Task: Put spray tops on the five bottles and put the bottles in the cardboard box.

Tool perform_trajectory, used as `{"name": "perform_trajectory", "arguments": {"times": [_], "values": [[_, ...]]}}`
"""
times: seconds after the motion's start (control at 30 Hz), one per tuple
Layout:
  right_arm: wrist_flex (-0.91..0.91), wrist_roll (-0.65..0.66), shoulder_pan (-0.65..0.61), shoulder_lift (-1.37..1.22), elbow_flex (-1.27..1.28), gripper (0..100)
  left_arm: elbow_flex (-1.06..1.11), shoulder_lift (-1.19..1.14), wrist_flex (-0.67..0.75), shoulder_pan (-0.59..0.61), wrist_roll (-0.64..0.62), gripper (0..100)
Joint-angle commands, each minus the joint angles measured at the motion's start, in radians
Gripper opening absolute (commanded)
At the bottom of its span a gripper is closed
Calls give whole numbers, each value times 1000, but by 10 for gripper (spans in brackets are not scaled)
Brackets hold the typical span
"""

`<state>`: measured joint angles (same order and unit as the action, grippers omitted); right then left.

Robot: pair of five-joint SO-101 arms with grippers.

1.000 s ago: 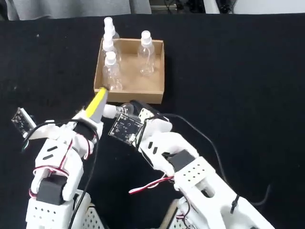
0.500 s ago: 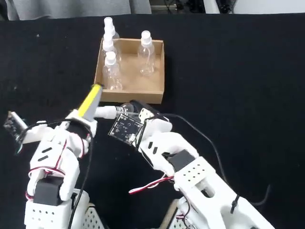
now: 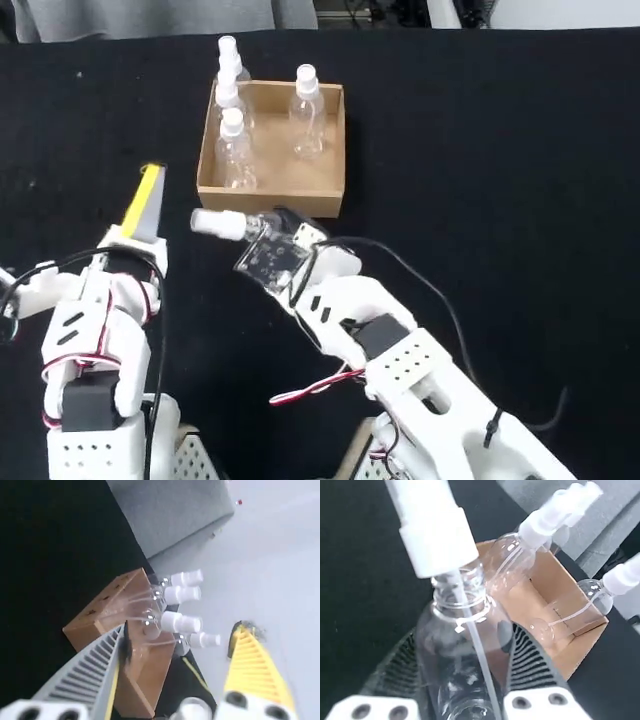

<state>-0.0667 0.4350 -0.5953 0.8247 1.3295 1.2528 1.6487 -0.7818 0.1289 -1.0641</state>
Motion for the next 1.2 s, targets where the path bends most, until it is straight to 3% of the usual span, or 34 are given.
{"name": "perform_trajectory", "arguments": {"times": [0.0,0.23,0.53,0.97,1.17], "values": [[61,-86,-20,41,-4,45,-50,9,18,53,-6,310],[132,-118,-25,41,4,44,27,9,26,58,5,310],[132,-120,-40,41,16,43,73,9,21,51,107,310],[129,-120,-78,36,31,43,107,9,12,-116,204,310],[126,-117,-78,33,33,42,62,9,-107,-202,253,310]]}}
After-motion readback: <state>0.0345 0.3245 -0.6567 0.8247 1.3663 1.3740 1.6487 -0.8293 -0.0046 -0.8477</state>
